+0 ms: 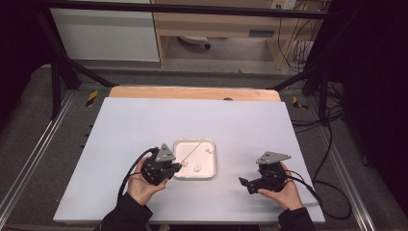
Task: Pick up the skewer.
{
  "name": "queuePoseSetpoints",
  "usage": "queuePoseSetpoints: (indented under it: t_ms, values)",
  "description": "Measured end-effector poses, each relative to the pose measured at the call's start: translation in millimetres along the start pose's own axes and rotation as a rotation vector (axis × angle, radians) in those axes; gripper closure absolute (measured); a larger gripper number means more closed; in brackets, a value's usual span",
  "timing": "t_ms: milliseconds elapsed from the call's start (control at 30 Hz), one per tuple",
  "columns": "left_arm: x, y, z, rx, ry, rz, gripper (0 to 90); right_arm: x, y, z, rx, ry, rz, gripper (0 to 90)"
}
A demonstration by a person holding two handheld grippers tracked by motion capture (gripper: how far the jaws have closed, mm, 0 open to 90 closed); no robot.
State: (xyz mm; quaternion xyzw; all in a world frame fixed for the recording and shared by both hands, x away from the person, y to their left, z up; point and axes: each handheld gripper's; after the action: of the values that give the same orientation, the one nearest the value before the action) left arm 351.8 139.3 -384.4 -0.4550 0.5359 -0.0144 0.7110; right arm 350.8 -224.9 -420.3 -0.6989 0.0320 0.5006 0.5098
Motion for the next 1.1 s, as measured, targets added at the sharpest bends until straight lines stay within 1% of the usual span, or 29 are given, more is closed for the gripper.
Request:
queuePoseSetpoints:
  t_ms: [133,167,267,367,500,633,800,967,1100]
  values:
    - [-5.8,9.2,5.0,-0.018,-0.013,-0.02,88.7,0.3,-3.9,1.4,0.024,-0.004,-0.007,0.7]
    - [-7.1,11.5,6.5,-0.023,-0.017,-0.026,88.7,0.8,-5.0,1.8,0.019,-0.003,-0.011,0.7]
    - [-11.5,17.6,10.7,-0.039,-0.025,-0.049,88.7,2.4,-9.1,4.6,0.027,-0.012,-0.018,0.7]
    - [-15.2,24.3,14.4,-0.047,-0.038,-0.06,88.7,4.6,-14.6,8.1,0.021,-0.011,-0.023,0.7]
    - [-20.5,34.0,19.2,-0.067,-0.05,-0.079,88.7,7.6,-23.4,13.1,0.026,-0.025,-0.041,0.7]
    - [-23.2,41.8,22.5,-0.084,-0.052,-0.088,88.7,12.8,-31.8,18.7,0.038,-0.036,-0.05,0.7]
    - [-25.6,48.1,26.0,-0.102,-0.045,-0.104,88.7,21.7,-42.4,26.6,0.029,-0.048,-0.057,0.8]
    - [-27.3,51.6,26.6,-0.099,-0.045,-0.116,88.7,31.6,-55.8,37.4,0.018,-0.067,-0.069,0.7]
    - [-28.5,55.2,29.2,-0.11,-0.044,-0.124,88.7,40.9,-64.7,44.5,0.014,-0.072,-0.067,0.7]
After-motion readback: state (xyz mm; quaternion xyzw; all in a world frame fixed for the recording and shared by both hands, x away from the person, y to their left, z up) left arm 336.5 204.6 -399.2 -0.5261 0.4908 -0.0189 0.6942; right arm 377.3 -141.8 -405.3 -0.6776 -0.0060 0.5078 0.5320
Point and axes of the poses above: each handheld gripper's, and its own axes: x roughly forward along the jaws, y roughly out of its underside, z roughly to its left, and after that the axes turned 4 degrees about z, right-handed
